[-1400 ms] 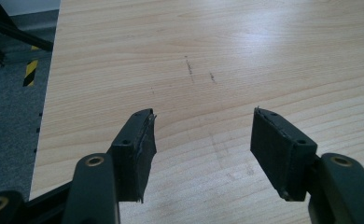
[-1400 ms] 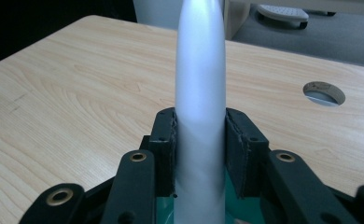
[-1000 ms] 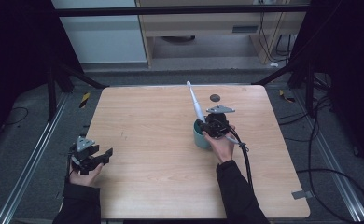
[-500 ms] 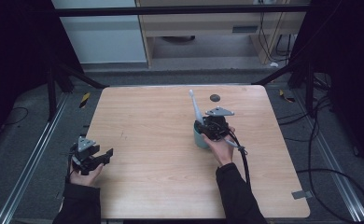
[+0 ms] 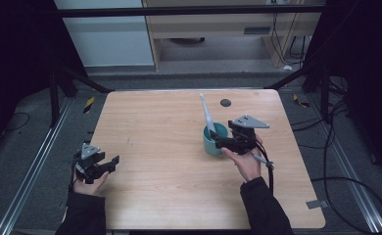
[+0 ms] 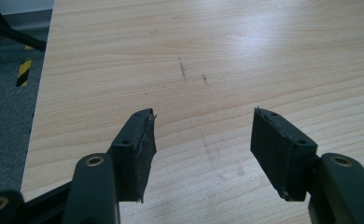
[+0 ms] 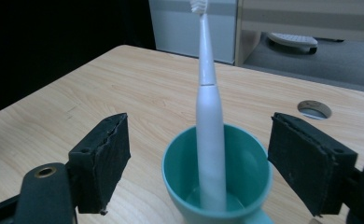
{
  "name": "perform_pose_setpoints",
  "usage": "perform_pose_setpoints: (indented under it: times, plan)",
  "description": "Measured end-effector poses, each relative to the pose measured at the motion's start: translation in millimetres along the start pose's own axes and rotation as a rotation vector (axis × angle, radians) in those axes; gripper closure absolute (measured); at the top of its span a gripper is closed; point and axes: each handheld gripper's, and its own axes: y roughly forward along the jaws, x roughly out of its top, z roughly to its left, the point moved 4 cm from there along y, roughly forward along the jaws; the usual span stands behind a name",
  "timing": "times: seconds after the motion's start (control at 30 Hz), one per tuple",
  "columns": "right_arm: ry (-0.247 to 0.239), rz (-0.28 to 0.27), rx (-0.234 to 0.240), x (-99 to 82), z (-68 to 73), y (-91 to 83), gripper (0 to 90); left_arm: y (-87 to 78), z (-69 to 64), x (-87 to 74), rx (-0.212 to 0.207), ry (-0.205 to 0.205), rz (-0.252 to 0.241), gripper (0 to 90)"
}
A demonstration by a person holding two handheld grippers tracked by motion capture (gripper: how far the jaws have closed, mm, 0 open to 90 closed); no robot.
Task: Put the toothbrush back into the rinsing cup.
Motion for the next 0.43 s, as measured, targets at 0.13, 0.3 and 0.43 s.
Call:
perform_pose_setpoints:
  times: [0.13,0.3,0.43]
  plan:
    - [0.015,-0.005,-0.013,-13.3,-7.3,-19.7,18.7,0.2,-0.6,-0.5,-0.002,-0.005,0.000,39.8]
    - [0.001,0.036,-0.047,-36.3,-18.9,-36.2,17.9,1.5,-0.2,-2.1,0.007,-0.004,0.009,40.5]
    - [0.012,0.057,-0.074,-53.7,-32.3,-49.1,17.5,2.4,-0.9,-3.4,0.014,0.006,0.019,40.7]
